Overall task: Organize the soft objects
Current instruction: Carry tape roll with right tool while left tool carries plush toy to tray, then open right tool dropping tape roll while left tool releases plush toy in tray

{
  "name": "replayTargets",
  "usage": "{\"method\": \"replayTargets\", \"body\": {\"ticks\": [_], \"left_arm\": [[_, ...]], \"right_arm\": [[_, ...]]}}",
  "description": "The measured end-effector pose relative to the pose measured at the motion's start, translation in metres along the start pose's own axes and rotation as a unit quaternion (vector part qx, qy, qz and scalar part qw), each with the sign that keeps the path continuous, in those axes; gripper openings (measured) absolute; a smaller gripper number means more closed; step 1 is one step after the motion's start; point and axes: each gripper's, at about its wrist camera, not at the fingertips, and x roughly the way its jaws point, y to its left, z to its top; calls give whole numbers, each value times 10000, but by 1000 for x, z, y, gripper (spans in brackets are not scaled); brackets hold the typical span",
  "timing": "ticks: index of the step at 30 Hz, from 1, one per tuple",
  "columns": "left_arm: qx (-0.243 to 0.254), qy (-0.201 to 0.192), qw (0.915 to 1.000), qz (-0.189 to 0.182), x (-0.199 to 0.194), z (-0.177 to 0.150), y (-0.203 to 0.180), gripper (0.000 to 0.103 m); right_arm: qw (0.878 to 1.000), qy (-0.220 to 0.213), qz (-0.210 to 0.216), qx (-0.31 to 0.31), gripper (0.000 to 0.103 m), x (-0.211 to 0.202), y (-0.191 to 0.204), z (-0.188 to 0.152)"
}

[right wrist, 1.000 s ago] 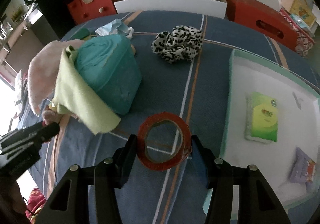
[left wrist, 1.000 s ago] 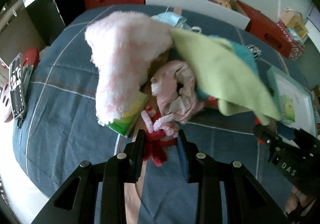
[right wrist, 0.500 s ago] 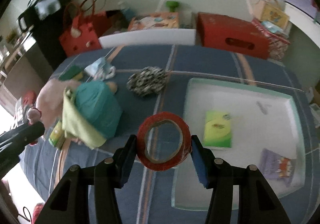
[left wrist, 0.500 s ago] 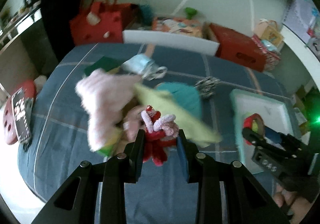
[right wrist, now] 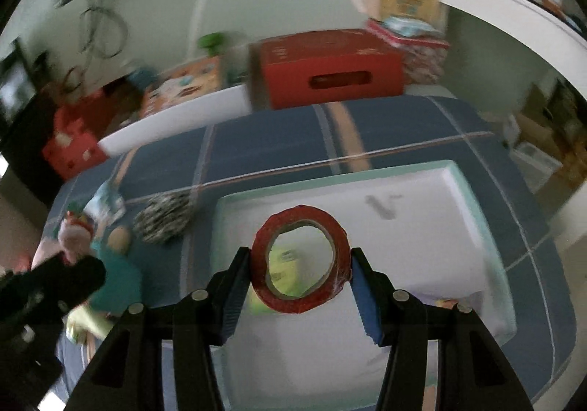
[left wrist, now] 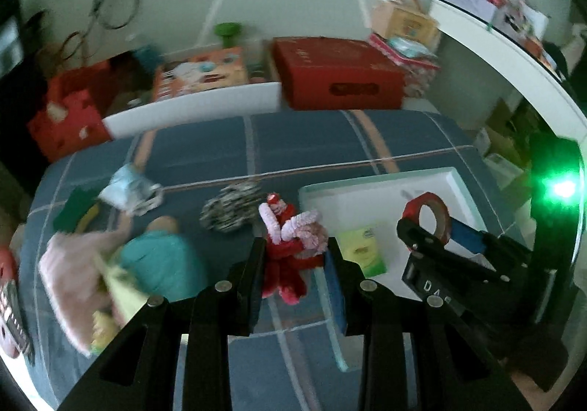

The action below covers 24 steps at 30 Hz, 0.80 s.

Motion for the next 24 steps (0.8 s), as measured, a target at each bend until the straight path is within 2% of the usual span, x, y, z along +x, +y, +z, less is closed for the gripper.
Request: {"method": "replayTargets", "body": {"ticks": [5,12,24], "left_arm": [[247,75,9995,-172,37,16,-29,32],[573,278,9974,-333,89,19,-59,32],[524,165,9951,-818,135,25,-83,32]], "right_arm": [[9982,59,-316,498,56,12,-38,12],[9909,212,-827,1037,56,38,-90,23],[9844,399,-1183,1239,56,70,-122,29]]}}
